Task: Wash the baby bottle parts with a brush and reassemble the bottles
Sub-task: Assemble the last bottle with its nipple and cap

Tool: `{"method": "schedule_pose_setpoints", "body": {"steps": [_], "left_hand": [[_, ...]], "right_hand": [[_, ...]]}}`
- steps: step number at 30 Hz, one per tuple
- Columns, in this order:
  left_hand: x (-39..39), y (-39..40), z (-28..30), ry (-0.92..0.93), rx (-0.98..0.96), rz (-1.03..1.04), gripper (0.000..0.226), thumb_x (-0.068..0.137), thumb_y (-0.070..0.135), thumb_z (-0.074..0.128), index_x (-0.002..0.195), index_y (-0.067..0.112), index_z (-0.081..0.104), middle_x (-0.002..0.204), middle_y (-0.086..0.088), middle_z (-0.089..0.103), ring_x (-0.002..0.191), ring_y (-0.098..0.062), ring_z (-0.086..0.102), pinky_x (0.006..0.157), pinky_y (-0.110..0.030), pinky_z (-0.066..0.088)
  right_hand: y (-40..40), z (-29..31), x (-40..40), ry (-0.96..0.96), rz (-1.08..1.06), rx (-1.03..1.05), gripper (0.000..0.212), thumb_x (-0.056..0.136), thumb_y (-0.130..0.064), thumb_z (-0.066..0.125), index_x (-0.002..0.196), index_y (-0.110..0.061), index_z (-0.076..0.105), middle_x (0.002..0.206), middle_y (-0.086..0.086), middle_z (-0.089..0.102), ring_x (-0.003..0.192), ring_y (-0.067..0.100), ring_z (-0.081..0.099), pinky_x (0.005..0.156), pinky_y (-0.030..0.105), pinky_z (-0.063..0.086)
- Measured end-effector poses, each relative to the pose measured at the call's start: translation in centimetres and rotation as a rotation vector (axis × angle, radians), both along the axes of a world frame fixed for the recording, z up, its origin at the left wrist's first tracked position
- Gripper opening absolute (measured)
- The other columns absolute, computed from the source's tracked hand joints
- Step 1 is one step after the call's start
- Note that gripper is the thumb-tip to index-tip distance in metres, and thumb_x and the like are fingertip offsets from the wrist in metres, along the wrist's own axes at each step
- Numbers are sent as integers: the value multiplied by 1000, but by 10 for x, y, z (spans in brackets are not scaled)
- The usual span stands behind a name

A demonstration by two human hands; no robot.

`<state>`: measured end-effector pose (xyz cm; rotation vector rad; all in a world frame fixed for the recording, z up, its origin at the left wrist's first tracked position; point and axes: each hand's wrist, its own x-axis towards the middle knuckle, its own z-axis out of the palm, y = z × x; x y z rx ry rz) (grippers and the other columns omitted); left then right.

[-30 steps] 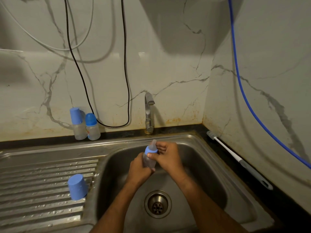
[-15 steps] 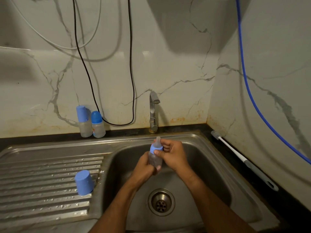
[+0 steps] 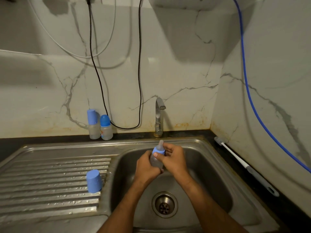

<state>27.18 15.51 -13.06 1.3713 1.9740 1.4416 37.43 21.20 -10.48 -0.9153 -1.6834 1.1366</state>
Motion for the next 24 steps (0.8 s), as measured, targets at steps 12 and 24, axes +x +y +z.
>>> {"method": "schedule_pose_setpoints", "body": {"steps": [12,24], "left_hand": [[-51,-38,67,92,242,131,54,71,12,87,118,16,61,103,3,65,91,-8,62,75,-11,43],[-160,-145,68,53,224,422,50,67,2,84,109,16,61,98,-2,66,85,-16,63,68,-24,49]], "right_hand": [[-22,44,-23,64,96,127,53,86,-14,79,136,-9,60,121,4,70,108,10,67,95,27,57],[-95,14,-112,-156,283,197,50,83,-9,81,130,-6,66,113,4,72,100,11,68,96,28,56]]}}
